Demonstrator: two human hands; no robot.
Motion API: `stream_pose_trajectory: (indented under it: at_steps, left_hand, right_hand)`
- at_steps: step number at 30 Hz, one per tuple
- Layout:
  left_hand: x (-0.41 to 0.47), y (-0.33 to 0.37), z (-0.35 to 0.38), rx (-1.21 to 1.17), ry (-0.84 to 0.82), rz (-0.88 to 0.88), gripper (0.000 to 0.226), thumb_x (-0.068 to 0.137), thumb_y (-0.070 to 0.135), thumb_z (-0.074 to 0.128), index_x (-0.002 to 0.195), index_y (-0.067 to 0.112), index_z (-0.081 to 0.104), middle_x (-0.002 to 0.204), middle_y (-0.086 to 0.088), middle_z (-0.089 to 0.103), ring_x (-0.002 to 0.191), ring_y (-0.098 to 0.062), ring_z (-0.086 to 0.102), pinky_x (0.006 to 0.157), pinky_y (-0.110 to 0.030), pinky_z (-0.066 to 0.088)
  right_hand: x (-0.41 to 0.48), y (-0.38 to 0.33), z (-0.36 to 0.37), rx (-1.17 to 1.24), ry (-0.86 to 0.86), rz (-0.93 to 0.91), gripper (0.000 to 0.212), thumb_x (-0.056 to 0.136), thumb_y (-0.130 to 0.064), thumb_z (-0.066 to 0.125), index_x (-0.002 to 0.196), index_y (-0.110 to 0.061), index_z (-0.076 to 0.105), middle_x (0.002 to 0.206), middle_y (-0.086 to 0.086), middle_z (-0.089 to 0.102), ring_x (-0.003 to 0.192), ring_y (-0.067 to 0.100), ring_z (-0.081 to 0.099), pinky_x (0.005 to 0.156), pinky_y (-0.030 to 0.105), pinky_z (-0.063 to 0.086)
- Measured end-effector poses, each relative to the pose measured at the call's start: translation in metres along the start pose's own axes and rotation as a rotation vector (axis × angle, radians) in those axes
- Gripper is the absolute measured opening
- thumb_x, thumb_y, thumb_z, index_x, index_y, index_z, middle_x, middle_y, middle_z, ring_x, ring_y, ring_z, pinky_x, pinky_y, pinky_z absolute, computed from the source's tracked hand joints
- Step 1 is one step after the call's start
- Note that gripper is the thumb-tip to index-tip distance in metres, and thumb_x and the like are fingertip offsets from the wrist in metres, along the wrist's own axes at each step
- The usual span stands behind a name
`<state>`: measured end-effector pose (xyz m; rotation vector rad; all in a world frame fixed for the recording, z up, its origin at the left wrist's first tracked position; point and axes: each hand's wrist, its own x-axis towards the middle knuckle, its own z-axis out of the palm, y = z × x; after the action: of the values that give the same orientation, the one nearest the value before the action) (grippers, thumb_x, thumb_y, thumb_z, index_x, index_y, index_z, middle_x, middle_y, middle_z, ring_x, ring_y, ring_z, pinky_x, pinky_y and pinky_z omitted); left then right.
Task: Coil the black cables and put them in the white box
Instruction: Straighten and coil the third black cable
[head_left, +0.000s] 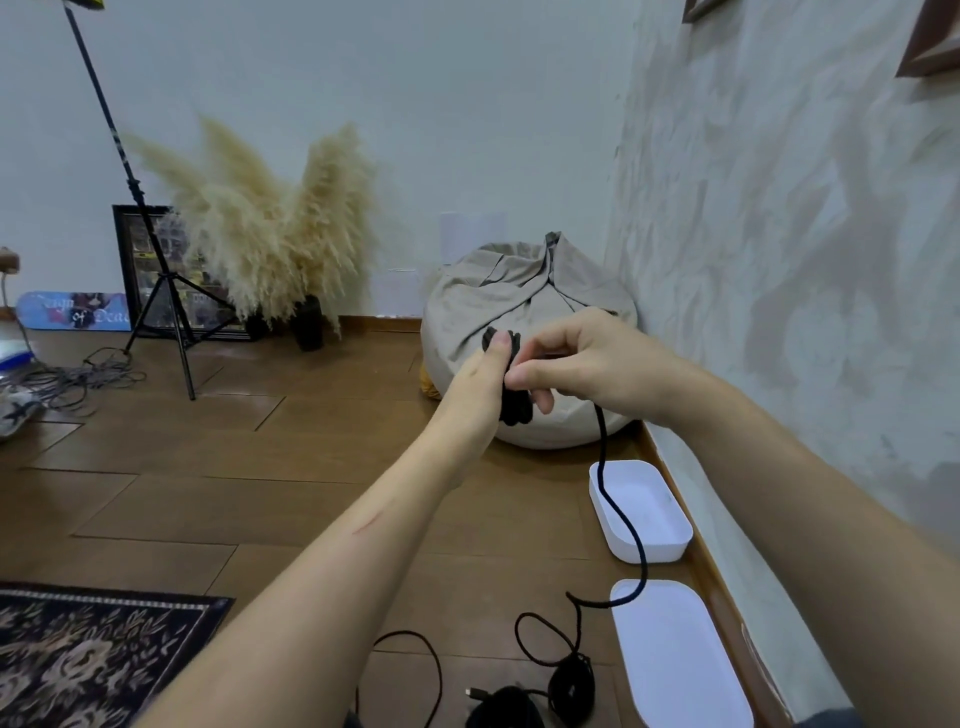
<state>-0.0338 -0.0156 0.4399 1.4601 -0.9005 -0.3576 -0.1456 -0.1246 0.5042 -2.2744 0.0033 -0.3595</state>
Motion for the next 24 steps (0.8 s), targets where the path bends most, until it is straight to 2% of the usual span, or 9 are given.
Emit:
stream_pose_trajectory:
  at_steps: [4,7,12,14,16,18,20,23,24]
  left_hand:
    - [-0.002,0.003,0.000,-0.005,0.047,0.005,0.058,0.111,0.045,0.026,0.077,0.026,0.069,0.068,0.005,0.071,0.080,0.002,0.066,0.085,-0.026,0.042]
    - [-0.002,0.002,-0.002,-0.047,0.076,-0.016,0.044,0.110,0.046,0.031,0.094,0.025,0.065,0.076,0.007,0.072,0.079,0.008,0.065,0.081,-0.020,0.044]
    - [-0.002,0.004,-0.003,-0.001,0.083,-0.006,0.049,0.111,0.042,0.027,0.088,0.020,0.064,0.070,0.007,0.069,0.074,0.006,0.065,0.073,-0.011,0.047]
    - [-0.005,0.004,0.002,0.033,0.006,0.007,0.060,0.111,0.045,0.024,0.074,0.022,0.064,0.069,0.006,0.068,0.080,-0.003,0.066,0.084,-0.019,0.048]
    - [-0.008,0.006,0.009,-0.029,-0.071,-0.012,0.064,0.111,0.049,0.021,0.068,0.026,0.063,0.072,0.004,0.065,0.082,-0.017,0.064,0.091,-0.036,0.047]
    - [-0.011,0.006,0.012,-0.112,-0.116,-0.027,0.063,0.110,0.052,0.018,0.084,0.019,0.065,0.074,0.002,0.063,0.080,-0.021,0.061,0.092,-0.042,0.046]
    - [-0.010,0.007,0.017,-0.139,-0.168,-0.066,0.068,0.106,0.060,0.016,0.099,0.009,0.062,0.074,-0.002,0.062,0.076,-0.022,0.059,0.088,-0.040,0.046]
    - [-0.013,0.007,0.025,-0.208,-0.237,-0.130,0.092,0.075,0.093,0.041,0.104,0.008,0.061,0.074,0.000,0.064,0.068,-0.020,0.060,0.079,-0.041,0.048]
    - [-0.015,0.006,0.028,-0.203,-0.258,-0.127,0.092,0.068,0.095,0.050,0.103,0.011,0.061,0.075,0.003,0.064,0.069,-0.019,0.061,0.080,-0.042,0.048]
  right_hand:
    - [-0.001,-0.005,0.002,0.006,-0.023,0.005,0.015,0.093,-0.021,0.070,0.087,-0.009,0.076,0.063,0.002,0.066,0.060,0.009,0.044,0.059,0.026,0.035]
    - [-0.004,-0.007,0.006,0.010,-0.065,0.019,0.017,0.094,-0.019,0.068,0.091,-0.004,0.076,0.065,0.005,0.066,0.057,0.003,0.044,0.057,0.014,0.036]
    - [-0.003,-0.006,0.008,0.035,-0.026,0.006,0.018,0.095,-0.015,0.067,0.092,0.001,0.074,0.064,0.006,0.066,0.052,0.000,0.045,0.053,0.009,0.035]
    - [-0.002,-0.004,0.002,0.074,0.033,-0.007,0.020,0.095,-0.014,0.067,0.090,0.005,0.072,0.062,0.005,0.065,0.049,0.001,0.047,0.051,0.009,0.034]
    - [-0.003,0.001,-0.003,0.107,0.073,-0.007,0.020,0.094,-0.013,0.067,0.087,0.005,0.071,0.061,0.008,0.065,0.048,0.003,0.046,0.050,0.011,0.034]
    - [-0.005,0.007,-0.006,0.142,0.109,0.022,0.017,0.092,-0.016,0.070,0.085,-0.001,0.071,0.061,0.010,0.064,0.049,0.009,0.042,0.049,0.017,0.031]
    - [-0.006,0.011,-0.009,0.144,0.148,0.057,0.015,0.088,-0.018,0.075,0.081,-0.006,0.070,0.058,0.006,0.061,0.049,0.010,0.040,0.047,0.017,0.030]
    - [-0.005,0.016,-0.016,0.152,0.236,0.078,0.024,0.085,-0.020,0.079,0.075,-0.009,0.059,0.050,-0.003,0.049,0.048,0.008,0.040,0.045,0.015,0.030]
    - [-0.005,0.018,-0.019,0.192,0.238,0.091,0.025,0.086,-0.022,0.078,0.075,-0.011,0.058,0.051,-0.003,0.047,0.048,0.009,0.039,0.044,0.016,0.028]
